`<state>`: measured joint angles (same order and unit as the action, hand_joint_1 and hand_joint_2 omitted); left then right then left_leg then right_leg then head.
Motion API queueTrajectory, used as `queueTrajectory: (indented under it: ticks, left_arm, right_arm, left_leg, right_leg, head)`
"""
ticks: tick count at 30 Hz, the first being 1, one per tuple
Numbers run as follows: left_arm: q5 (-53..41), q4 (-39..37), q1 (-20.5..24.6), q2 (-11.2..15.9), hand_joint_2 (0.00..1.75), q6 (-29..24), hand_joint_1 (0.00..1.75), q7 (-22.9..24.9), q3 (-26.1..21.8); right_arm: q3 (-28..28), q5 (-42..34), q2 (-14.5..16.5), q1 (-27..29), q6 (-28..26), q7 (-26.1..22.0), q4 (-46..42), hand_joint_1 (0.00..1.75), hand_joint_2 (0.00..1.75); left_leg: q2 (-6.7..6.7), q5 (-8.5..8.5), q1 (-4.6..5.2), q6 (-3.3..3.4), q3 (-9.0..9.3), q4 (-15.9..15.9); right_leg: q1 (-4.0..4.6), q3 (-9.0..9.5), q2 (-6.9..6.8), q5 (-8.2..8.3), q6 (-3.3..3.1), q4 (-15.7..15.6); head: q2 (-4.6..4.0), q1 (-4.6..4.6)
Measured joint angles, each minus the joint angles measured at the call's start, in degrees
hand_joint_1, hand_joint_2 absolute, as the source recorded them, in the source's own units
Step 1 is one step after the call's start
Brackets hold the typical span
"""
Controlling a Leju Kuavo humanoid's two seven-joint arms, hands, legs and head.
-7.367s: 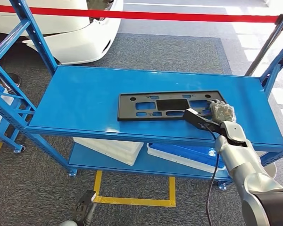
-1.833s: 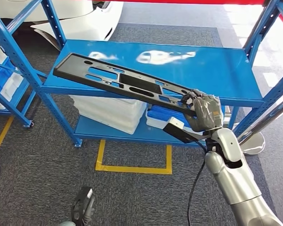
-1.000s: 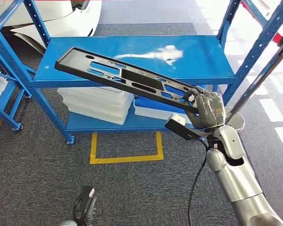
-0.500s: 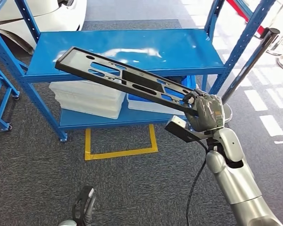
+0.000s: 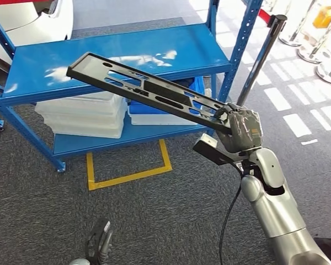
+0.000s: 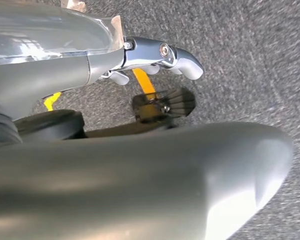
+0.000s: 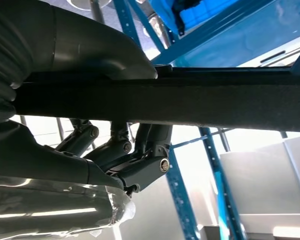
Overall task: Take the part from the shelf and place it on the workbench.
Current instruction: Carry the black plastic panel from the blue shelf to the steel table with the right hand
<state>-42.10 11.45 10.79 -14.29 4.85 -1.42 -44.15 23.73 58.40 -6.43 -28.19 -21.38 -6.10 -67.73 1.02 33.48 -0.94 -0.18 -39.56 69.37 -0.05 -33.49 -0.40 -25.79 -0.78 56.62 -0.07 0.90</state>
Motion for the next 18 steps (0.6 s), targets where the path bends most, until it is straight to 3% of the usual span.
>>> queueTrajectory:
  ticks: [2,3,5,7,9,11,13,16,17,18]
  left_arm:
    - [-0.01,0.0,-0.11,0.06,0.0,0.0,0.0,0.0,0.0]
    - [-0.01,0.0,-0.12,0.07,0.0,-0.01,0.0,0.0,0.0]
    - [-0.03,0.0,-0.07,0.09,0.0,-0.02,0.0,0.0,0.0]
    - [-0.06,0.0,0.0,0.11,0.0,-0.02,0.0,0.02,0.0]
    - [-0.1,0.0,-0.05,0.13,0.0,-0.01,0.0,0.03,0.0]
    - [-0.17,-0.03,-0.02,0.1,0.0,-0.01,0.0,0.03,-0.01]
    - [-0.26,-0.06,0.11,0.06,0.0,0.0,0.0,0.03,-0.03]
    - [-0.41,-0.07,0.0,0.06,0.0,0.02,0.0,0.03,-0.04]
    - [-0.44,-0.07,-0.02,0.08,0.0,0.02,0.0,0.04,-0.04]
    - [-0.44,-0.08,-0.01,0.1,0.0,0.04,0.0,0.04,-0.04]
  right_arm:
    - [0.01,0.01,0.05,0.2,0.0,0.01,0.02,1.75,1.75]
    - [0.01,0.02,0.05,0.28,0.0,0.0,0.03,1.75,1.75]
    - [0.01,0.02,0.06,0.36,0.0,-0.01,0.03,1.75,1.75]
    - [0.0,0.0,0.08,0.27,-0.02,-0.01,0.01,1.75,1.75]
    - [-0.02,-0.02,0.09,0.33,-0.02,-0.01,-0.01,1.75,1.75]
    - [-0.08,-0.02,-0.01,0.55,0.0,-0.02,0.01,1.75,1.75]
    - [-0.12,-0.03,-0.15,0.57,-0.02,-0.02,0.03,1.75,1.75]
    - [-0.1,-0.15,-0.17,0.54,-0.02,-0.02,0.03,1.75,1.75]
    - [-0.1,-0.19,-0.17,0.59,-0.01,-0.02,0.04,1.75,1.75]
    - [-0.11,-0.21,-0.18,0.62,0.01,-0.01,0.06,1.75,1.75]
  left_leg:
    - [-0.5,1.9,0.01,-0.16,-1.45,5.13]
    - [-0.59,1.34,-0.01,-0.18,-0.8,4.68]
    - [-1.24,-1.45,-0.16,-0.09,2.94,-1.54]
    - [-2.67,-3.14,-0.33,0.15,5.79,-7.14]
    - [-3.25,-3.41,-0.2,0.58,5.94,-8.22]
    - [-2.52,-4.08,-0.21,1.35,5.58,-8.36]
    - [-1.63,-4.82,-0.49,2.1,5.26,-8.72]
    - [-0.21,-5.45,-0.51,2.39,4.63,-8.82]
    - [0.27,-5.63,-0.5,2.35,4.4,-8.82]
    - [0.72,-5.8,-0.49,2.29,4.18,-8.81]
  right_leg:
    - [0.04,-1.13,0.96,0.38,0.01,0.6]
    - [0.03,-1.67,1.45,0.48,0.07,1.02]
    - [-0.05,-2.68,2.41,0.54,0.26,2.04]
    - [-0.01,-3.84,3.29,0.74,0.79,3.09]
    - [-0.09,-4.74,4.04,1.28,1.67,3.45]
    - [-0.19,-5.21,4.34,1.55,2.46,3.37]
    - [-0.21,-6.2,3.03,-0.52,3.1,5.63]
    - [-0.55,-9.49,1.01,-6.54,3.87,15.81]
    - [-0.65,-9.97,0.84,-7.5,4.03,18.17]
    - [-0.7,-9.42,0.72,-7.47,4.11,18.46]
  head:
    - [0.0,-0.02]
    - [0.0,-0.02]
    - [0.0,-0.02]
    - [0.0,0.01]
    - [0.0,0.06]
    - [0.0,0.12]
    - [0.0,0.45]
    - [0.0,0.75]
    - [0.0,0.74]
    - [0.0,0.75]
